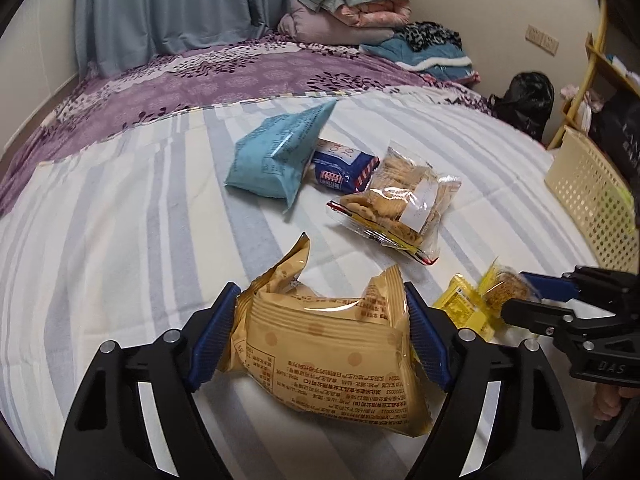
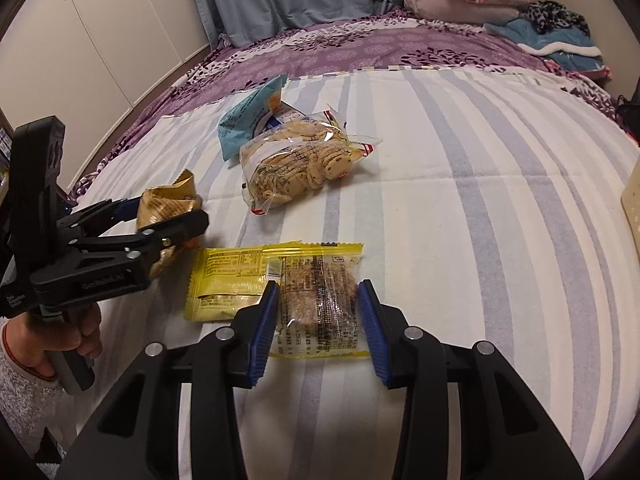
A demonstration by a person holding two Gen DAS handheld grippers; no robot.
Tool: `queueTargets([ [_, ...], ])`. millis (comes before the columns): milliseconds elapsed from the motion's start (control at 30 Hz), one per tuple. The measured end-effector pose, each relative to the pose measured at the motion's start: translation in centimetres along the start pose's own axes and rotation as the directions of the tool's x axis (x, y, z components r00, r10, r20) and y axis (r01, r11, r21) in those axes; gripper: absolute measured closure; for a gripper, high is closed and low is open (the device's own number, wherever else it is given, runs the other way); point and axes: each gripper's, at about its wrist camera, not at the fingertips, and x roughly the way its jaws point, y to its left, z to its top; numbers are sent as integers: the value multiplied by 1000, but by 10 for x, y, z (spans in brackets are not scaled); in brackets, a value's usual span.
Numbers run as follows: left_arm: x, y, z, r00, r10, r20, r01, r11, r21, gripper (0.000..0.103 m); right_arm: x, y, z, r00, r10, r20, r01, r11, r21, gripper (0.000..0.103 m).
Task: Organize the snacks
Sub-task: 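Carry the yellow cracker packet into the basket and open the right gripper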
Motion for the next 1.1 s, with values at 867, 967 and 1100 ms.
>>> queueTargets([
  [867, -80, -23, -2, 995, -13, 97, 13, 1000, -1, 22, 5, 7, -9, 999, -42, 0, 42, 998, -38, 57],
  [967, -84, -20, -2, 995, -7, 100, 8, 1000, -10, 22, 0, 7, -12, 999, -44, 3, 44, 998, -48, 63],
  [1100, -90, -23, -1, 994, -6, 111, 7, 1000, -8, 22, -15, 0, -15, 999, -44, 28, 44, 999, -24, 63],
])
